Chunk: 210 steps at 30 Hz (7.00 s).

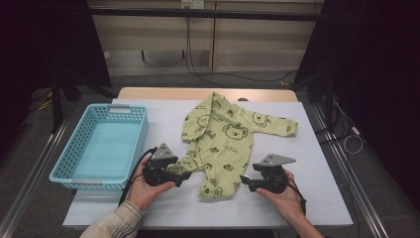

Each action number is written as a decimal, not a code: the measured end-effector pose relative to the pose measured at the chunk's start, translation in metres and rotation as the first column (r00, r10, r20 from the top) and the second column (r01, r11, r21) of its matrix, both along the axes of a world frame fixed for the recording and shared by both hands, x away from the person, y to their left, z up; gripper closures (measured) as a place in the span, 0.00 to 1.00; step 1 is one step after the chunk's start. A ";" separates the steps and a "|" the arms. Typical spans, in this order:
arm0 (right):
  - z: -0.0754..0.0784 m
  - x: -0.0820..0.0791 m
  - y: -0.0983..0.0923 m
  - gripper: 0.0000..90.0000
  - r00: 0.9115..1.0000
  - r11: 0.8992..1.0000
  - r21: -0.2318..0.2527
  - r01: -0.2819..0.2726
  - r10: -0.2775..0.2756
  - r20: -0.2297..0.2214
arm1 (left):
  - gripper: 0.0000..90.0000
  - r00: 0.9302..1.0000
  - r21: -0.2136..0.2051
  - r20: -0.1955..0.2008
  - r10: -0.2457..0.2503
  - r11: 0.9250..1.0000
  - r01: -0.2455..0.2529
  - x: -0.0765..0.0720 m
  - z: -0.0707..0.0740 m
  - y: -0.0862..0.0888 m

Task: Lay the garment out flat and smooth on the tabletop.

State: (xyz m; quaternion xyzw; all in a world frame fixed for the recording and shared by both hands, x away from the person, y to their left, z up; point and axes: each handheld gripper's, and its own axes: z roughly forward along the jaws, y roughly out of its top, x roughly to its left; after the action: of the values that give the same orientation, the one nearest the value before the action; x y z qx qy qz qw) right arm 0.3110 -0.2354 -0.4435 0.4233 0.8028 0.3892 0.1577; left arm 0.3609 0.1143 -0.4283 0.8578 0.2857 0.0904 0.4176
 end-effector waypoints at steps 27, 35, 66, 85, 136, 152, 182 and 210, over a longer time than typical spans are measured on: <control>-0.012 0.015 0.009 0.98 0.998 1.000 0.024 0.007 -0.005 -0.068 | 0.86 0.999 0.087 -0.043 -0.034 0.996 0.038 0.002 -0.013 -0.006; -0.001 0.005 -0.015 0.98 0.998 0.997 0.061 0.043 -0.039 -0.056 | 0.86 0.993 0.052 -0.085 -0.082 0.995 0.086 -0.014 -0.010 -0.016; 0.006 -0.023 -0.056 0.98 0.996 0.996 0.039 0.084 -0.083 -0.030 | 0.83 0.957 -0.065 -0.171 -0.236 0.971 0.228 -0.054 -0.008 -0.052; 0.014 -0.029 -0.056 0.40 0.992 0.983 0.161 0.086 -0.101 0.082 | 0.14 0.999 -0.120 0.002 -0.042 0.992 0.042 -0.026 0.003 -0.030; 0.019 -0.044 -0.050 0.03 0.969 0.974 0.199 0.107 -0.147 0.200 | 0.92 0.994 0.027 0.022 0.103 0.994 -0.104 0.052 -0.025 -0.068; 0.019 -0.053 -0.052 0.01 0.949 0.962 0.234 0.138 -0.197 0.248 | 0.93 0.989 -0.081 0.060 0.135 0.988 -0.130 0.057 0.019 -0.048; 0.017 -0.059 -0.055 0.01 0.927 0.958 0.253 0.138 -0.215 0.308 | 0.92 0.919 -0.234 0.089 0.384 0.905 -0.356 0.096 0.066 -0.012; 0.017 -0.060 -0.055 0.01 0.927 0.961 0.248 0.126 -0.203 0.316 | 0.92 0.869 -0.188 0.138 0.476 0.874 -0.449 0.132 0.070 0.007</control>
State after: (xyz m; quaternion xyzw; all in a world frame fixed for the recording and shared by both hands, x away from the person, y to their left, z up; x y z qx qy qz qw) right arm 0.2513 -0.2908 -0.4264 0.4313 0.6762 0.5291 0.2770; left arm 0.4928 0.1215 -0.3579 0.7186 0.4501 0.2432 0.4711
